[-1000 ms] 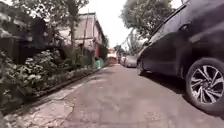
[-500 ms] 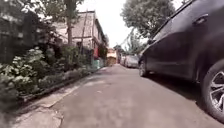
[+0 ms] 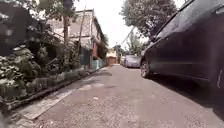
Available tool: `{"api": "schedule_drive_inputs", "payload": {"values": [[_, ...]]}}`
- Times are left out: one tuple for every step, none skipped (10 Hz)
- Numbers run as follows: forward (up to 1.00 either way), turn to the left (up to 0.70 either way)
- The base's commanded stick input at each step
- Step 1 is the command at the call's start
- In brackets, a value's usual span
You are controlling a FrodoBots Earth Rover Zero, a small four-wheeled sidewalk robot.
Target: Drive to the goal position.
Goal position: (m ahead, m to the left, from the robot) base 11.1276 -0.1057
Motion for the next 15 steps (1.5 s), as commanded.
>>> {"api": "schedule_drive_inputs", "payload": {"values": [[0.7,0.0],[0.7,0.02],[0.7,0.0],[0.7,0.0],[0.7,0.0],[0.7,0.0],[0.7,0.0],[0.7,0.0],[0.7,0.0],[0.7,0.0],[0.7,0.0],[0.7,0.0],[0.7,0.0],[0.7,0.0],[0.7,0.0]]}}
